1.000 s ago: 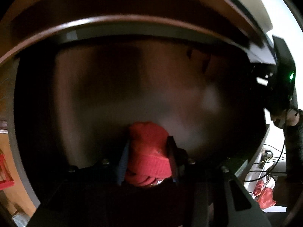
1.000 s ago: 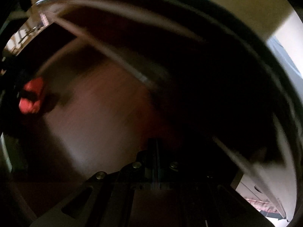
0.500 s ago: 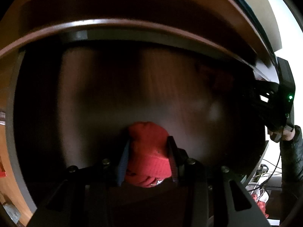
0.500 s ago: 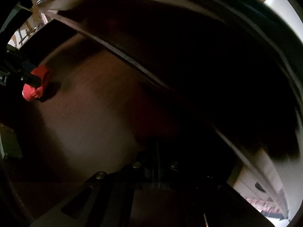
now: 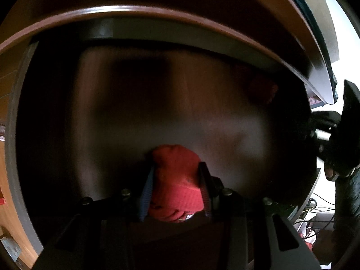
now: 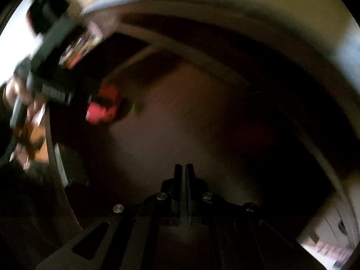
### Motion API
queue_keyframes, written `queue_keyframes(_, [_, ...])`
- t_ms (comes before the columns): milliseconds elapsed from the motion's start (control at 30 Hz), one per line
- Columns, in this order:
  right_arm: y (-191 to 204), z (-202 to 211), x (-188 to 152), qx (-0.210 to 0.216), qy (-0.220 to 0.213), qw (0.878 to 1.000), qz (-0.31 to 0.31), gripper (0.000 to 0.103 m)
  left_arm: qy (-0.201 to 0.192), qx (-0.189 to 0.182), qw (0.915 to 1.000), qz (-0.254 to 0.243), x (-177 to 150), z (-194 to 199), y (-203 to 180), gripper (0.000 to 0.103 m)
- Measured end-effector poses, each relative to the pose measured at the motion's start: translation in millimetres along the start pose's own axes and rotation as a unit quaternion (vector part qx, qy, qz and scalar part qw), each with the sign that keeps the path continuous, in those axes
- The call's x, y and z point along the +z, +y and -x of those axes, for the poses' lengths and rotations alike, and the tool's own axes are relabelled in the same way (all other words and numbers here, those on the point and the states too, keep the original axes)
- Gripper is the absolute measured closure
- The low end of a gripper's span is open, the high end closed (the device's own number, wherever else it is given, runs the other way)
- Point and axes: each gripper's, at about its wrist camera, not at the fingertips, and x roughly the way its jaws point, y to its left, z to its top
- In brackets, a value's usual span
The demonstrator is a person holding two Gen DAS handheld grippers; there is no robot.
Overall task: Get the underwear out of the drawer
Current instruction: 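Hold the red sock in the left tool while the right tool reaches into the drawer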
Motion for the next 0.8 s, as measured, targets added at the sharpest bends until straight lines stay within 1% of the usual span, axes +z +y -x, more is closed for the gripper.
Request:
queue_keyframes(33, [-9, 14, -5, -0.023, -0.022, 0.999, -0.021, 0.099, -0.003, -0.002, 1.0, 0.0, 0, 1, 0, 0.065])
queue_keyframes(100, [-24, 20, -9, -0.044, -0.031, 0.997, -0.046, 0.099, -0.005, 0.003, 1.0, -0.002, 1, 1, -1, 0.065])
queue_keyframes(133, [-34, 22, -12, -0.048, -0.031, 0.996, -0.065, 0.098, -0.005, 0.009, 0.9999, -0.003, 1, 0, 0, 0.065])
queue_keyframes(167, [-37, 12, -16, -0.048, -0.028, 0.996, -0.071, 0.098, -0.004, 0.014, 0.9999, -0.004, -1, 3, 14, 0.065])
queue_keyframes(200, [-40, 1, -19, -0.05, -0.025, 0.996, -0.071, 0.098, -0.003, 0.016, 0.9999, -0.004, -1, 2, 15, 0.065])
queue_keyframes(300, [-40, -13, -25, -0.077, -0.018, 0.996, -0.038, 0.098, -0.007, 0.017, 0.9998, -0.002, -3, 0, 12, 0.065])
queue_keyframes(333, [-38, -4, -20, -0.088, -0.018, 0.996, -0.026, 0.098, -0.006, 0.022, 0.9997, -0.002, -4, -1, 12, 0.065])
queue_keyframes(400, [-31, -5, -16, -0.121, -0.016, 0.992, 0.002, 0.098, -0.006, 0.026, 0.9996, -0.004, -5, -2, 4, 0.065])
queue_keyframes(433, [-26, -16, -14, -0.148, -0.011, 0.989, 0.027, 0.098, -0.006, 0.026, 0.9996, -0.004, -5, -5, -1, 0.065])
queue_keyframes(500, [-17, -29, -10, -0.177, -0.002, 0.983, 0.057, 0.096, -0.006, 0.026, 0.9996, -0.005, 0, -2, 5, 0.065])
queue_keyframes(533, [-8, -35, -9, -0.198, 0.007, 0.977, 0.083, 0.087, -0.006, 0.026, 0.9996, -0.004, 0, -12, -12, 0.065])
queue_keyframes(567, [-3, -41, -8, -0.208, 0.013, 0.973, 0.099, 0.076, -0.006, 0.024, 0.9997, -0.004, 1, -16, -17, 0.065])
queue_keyframes(600, [3, -47, -8, -0.224, 0.019, 0.967, 0.121, 0.047, -0.005, 0.024, 0.9997, -0.004, 1, -16, -18, 0.065])
queue_keyframes(633, [9, -56, -7, -0.227, 0.024, 0.964, 0.138, 0.038, -0.005, 0.023, 0.9997, -0.004, 1, -16, -20, 0.065])
queue_keyframes(667, [18, -72, -9, -0.236, 0.028, 0.96, 0.15, 0.036, -0.004, 0.023, 0.9997, -0.004, 2, -17, -20, 0.065])
queue_keyframes(700, [22, -80, -10, -0.261, 0.036, 0.95, 0.169, 0.036, -0.003, 0.022, 0.9997, -0.005, 2, -18, -21, 0.065])
queue_keyframes(733, [29, -101, -10, -0.28, 0.044, 0.942, 0.181, 0.036, -0.002, 0.021, 0.9998, -0.005, 3, -17, -20, 0.065])
queue_keyframes(767, [35, -121, -11, -0.29, 0.05, 0.937, 0.189, 0.036, -0.001, 0.021, 0.9998, -0.006, 3, -18, -20, 0.065])
queue_keyframes(800, [38, -128, -12, -0.298, 0.054, 0.933, 0.194, 0.036, -0.001, 0.021, 0.9998, -0.007, 3, -18, -20, 0.065])
